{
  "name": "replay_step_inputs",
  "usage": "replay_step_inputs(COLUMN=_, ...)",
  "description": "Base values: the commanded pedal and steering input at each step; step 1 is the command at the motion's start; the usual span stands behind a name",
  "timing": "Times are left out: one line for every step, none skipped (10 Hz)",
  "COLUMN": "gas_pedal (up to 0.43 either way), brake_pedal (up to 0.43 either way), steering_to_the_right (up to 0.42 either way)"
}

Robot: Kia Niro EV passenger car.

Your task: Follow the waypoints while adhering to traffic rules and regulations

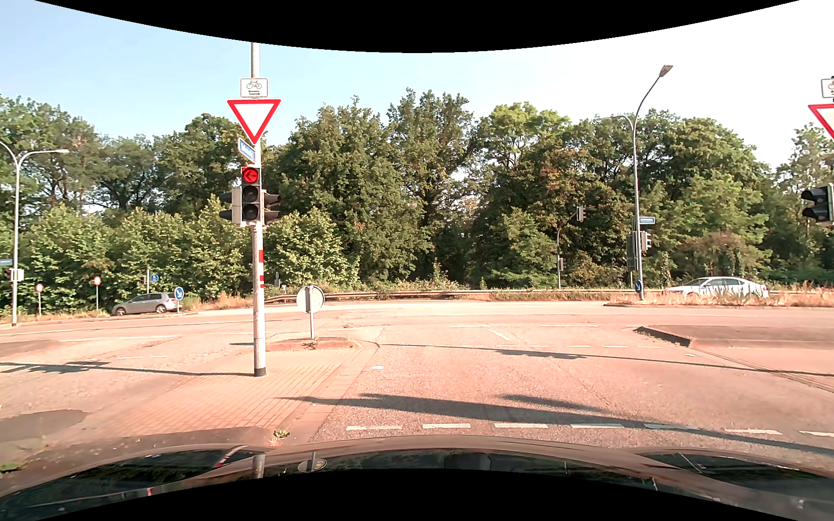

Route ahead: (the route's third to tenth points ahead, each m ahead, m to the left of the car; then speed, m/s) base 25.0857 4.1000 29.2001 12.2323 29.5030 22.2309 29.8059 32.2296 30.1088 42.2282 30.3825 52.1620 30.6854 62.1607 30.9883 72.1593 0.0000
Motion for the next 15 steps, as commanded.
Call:
replay_step_inputs(gas_pedal=0.000, brake_pedal=0.311, steering_to_the_right=-0.001)
replay_step_inputs(gas_pedal=0.000, brake_pedal=0.305, steering_to_the_right=-0.001)
replay_step_inputs(gas_pedal=0.000, brake_pedal=0.311, steering_to_the_right=-0.001)
replay_step_inputs(gas_pedal=0.000, brake_pedal=0.305, steering_to_the_right=-0.001)
replay_step_inputs(gas_pedal=0.000, brake_pedal=0.305, steering_to_the_right=-0.001)
replay_step_inputs(gas_pedal=0.000, brake_pedal=0.311, steering_to_the_right=-0.001)
replay_step_inputs(gas_pedal=0.000, brake_pedal=0.311, steering_to_the_right=-0.001)
replay_step_inputs(gas_pedal=0.000, brake_pedal=0.305, steering_to_the_right=-0.001)
replay_step_inputs(gas_pedal=0.000, brake_pedal=0.311, steering_to_the_right=-0.001)
replay_step_inputs(gas_pedal=0.000, brake_pedal=0.305, steering_to_the_right=-0.001)
replay_step_inputs(gas_pedal=0.000, brake_pedal=0.311, steering_to_the_right=-0.001)
replay_step_inputs(gas_pedal=0.000, brake_pedal=0.311, steering_to_the_right=-0.001)
replay_step_inputs(gas_pedal=0.000, brake_pedal=0.305, steering_to_the_right=-0.001)
replay_step_inputs(gas_pedal=0.000, brake_pedal=0.311, steering_to_the_right=-0.001)
replay_step_inputs(gas_pedal=0.000, brake_pedal=0.311, steering_to_the_right=-0.001)
